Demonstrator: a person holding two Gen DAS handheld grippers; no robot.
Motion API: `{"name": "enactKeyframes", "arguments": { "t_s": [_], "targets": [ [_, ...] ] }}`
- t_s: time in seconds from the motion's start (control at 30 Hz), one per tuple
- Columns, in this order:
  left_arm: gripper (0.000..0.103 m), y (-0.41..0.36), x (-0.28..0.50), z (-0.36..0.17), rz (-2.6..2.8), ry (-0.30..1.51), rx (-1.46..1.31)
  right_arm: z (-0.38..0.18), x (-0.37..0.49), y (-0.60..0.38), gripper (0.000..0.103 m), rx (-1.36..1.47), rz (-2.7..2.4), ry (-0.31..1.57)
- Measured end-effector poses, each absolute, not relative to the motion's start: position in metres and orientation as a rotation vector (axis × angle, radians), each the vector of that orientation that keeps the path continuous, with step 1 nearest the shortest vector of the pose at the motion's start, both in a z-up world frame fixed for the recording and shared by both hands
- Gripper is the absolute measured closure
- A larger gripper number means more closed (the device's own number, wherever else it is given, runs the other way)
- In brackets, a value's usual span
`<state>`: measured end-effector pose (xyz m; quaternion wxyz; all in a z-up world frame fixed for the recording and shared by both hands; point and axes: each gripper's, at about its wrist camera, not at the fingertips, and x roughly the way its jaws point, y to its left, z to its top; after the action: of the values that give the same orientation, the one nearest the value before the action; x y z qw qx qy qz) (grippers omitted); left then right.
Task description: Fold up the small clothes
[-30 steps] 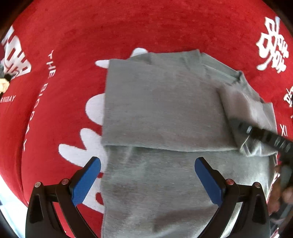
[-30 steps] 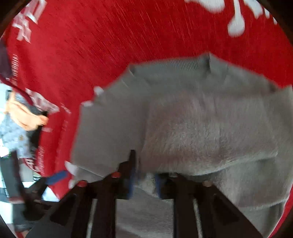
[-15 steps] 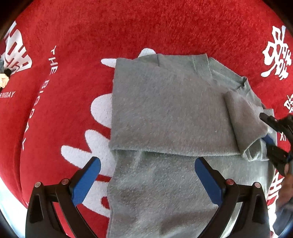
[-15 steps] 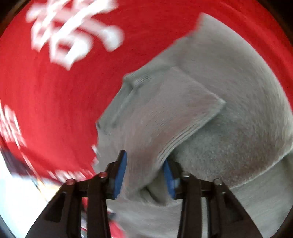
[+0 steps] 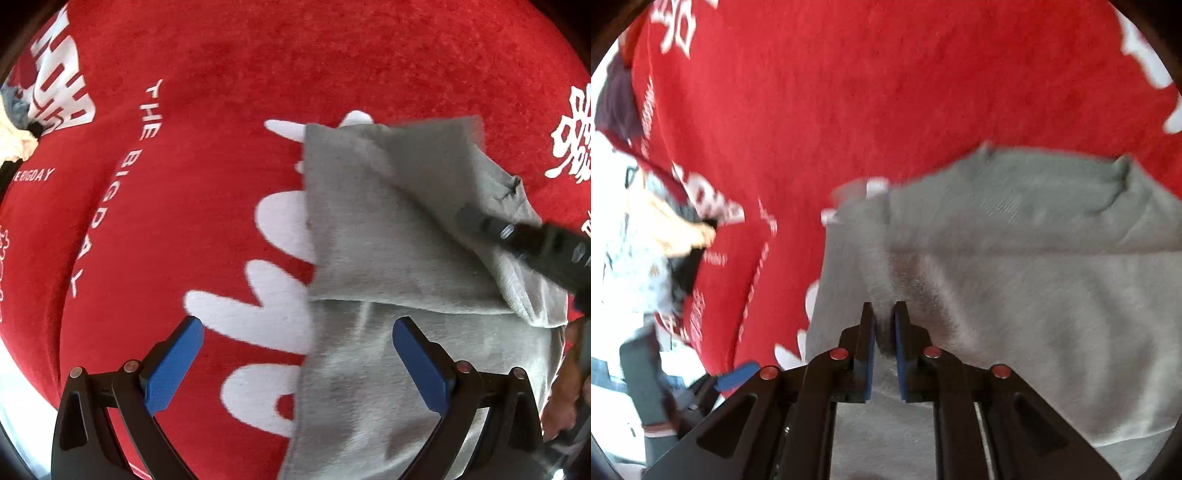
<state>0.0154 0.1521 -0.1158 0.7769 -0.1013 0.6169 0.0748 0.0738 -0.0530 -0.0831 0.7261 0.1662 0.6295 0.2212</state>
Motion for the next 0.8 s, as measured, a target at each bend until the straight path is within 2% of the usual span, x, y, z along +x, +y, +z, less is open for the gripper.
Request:
{"name": "enactKeyframes", "arguments": {
  "t_s": [0.03,0.07,0.1,0.27,0.47,0.63,0.77,0.8],
  "targets": [
    [0.0,0.154,0.015,-0.115,0.165,1.335,-0.221,-0.088,0.071,-0.049,0.073,0.354,0.484,1.417],
    [0.0,0.157,0.014,-0.115,0.167,1.334,-0.223,-0.09,0.068,-0.048,0.056,0.353,0.481,1.43],
    [0.0,0.159,0.014,-0.114,0.167,1.331,-0.227,-0.09,0.065,-0.051,0.051,0.368,0.482,1.428],
    [0.0,0.156,0.022,-0.108,0.121,1.321,-0.258,-0.077,0.048,-0.088,0.051,0.42,0.42,1.423],
    [0.0,0.128,0.046,-0.098,0.043,1.289,-0.244,-0.063,0.014,-0.221,0.051,0.599,0.145,1.408],
    [0.0,0.11,0.074,-0.105,0.031,1.305,-0.239,-0.078,-0.015,-0.308,0.051,0.843,-0.09,1.399],
    [0.0,0.104,0.095,-0.12,0.068,1.344,-0.239,-0.098,-0.02,-0.335,0.051,0.972,-0.121,1.382],
    [0.0,0.103,0.097,-0.123,0.075,1.351,-0.231,-0.101,-0.02,-0.337,0.057,0.985,-0.131,1.374]
  ]
}}
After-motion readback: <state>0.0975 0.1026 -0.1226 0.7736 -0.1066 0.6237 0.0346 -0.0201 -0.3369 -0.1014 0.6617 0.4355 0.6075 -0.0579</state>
